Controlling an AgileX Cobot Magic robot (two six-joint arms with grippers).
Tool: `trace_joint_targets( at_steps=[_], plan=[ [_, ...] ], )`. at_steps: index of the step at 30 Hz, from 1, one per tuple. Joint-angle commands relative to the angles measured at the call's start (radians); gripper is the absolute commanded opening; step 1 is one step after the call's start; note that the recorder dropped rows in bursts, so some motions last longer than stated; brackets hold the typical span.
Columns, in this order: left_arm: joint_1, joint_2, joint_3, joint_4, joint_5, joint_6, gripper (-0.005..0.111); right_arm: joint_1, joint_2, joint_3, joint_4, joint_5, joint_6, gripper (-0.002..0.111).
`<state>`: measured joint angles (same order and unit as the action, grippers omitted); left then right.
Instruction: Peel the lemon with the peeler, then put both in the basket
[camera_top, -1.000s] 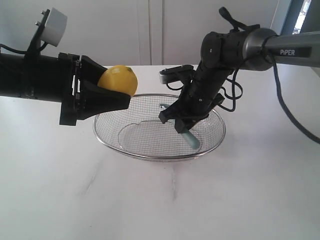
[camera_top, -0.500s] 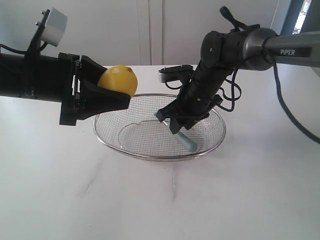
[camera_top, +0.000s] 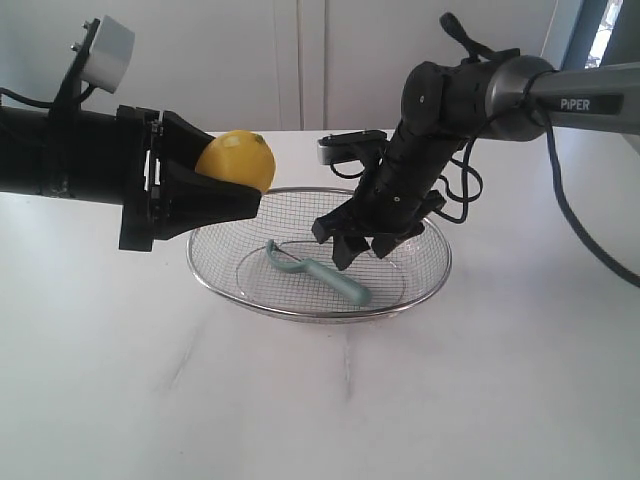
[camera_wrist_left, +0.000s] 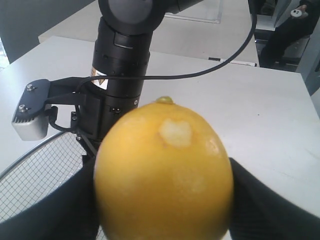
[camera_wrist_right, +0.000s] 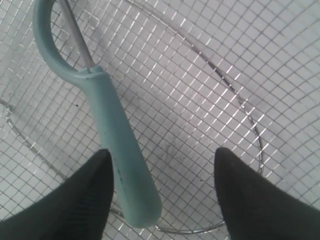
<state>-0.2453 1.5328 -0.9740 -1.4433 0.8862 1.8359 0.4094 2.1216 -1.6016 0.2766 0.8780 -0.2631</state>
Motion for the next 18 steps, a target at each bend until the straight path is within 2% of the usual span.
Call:
trace_joint_targets(
  at_steps=[1, 3, 7, 9, 12, 18],
  plan=[
    [0.004, -0.007, -0.005, -0.028, 0.025, -0.001, 0.0, -0.001, -0.026, -0.007, 0.007, 0.017, 0.005, 0.057],
    [0.004, -0.007, -0.005, -0.028, 0.025, -0.001, 0.0, -0.001, -0.038, -0.007, 0.011, 0.022, 0.007, 0.054],
    [0.004, -0.007, -0.005, -0.028, 0.025, -0.001, 0.0, -0.001, -0.067, -0.007, 0.012, 0.044, 0.007, 0.041],
    [0.004, -0.007, -0.005, -0.028, 0.025, -0.001, 0.0, -0.001, -0.077, -0.007, 0.023, 0.078, 0.007, 0.029],
    [0.004, -0.007, -0.005, -0.028, 0.025, -0.001, 0.0, -0.001, -0.091, -0.007, 0.042, 0.124, 0.044, 0.0],
    [0.004, -0.007, -0.005, -0.028, 0.025, -0.001, 0.0, -0.001, -0.097, -0.007, 0.044, 0.124, 0.096, 0.0]
  ],
)
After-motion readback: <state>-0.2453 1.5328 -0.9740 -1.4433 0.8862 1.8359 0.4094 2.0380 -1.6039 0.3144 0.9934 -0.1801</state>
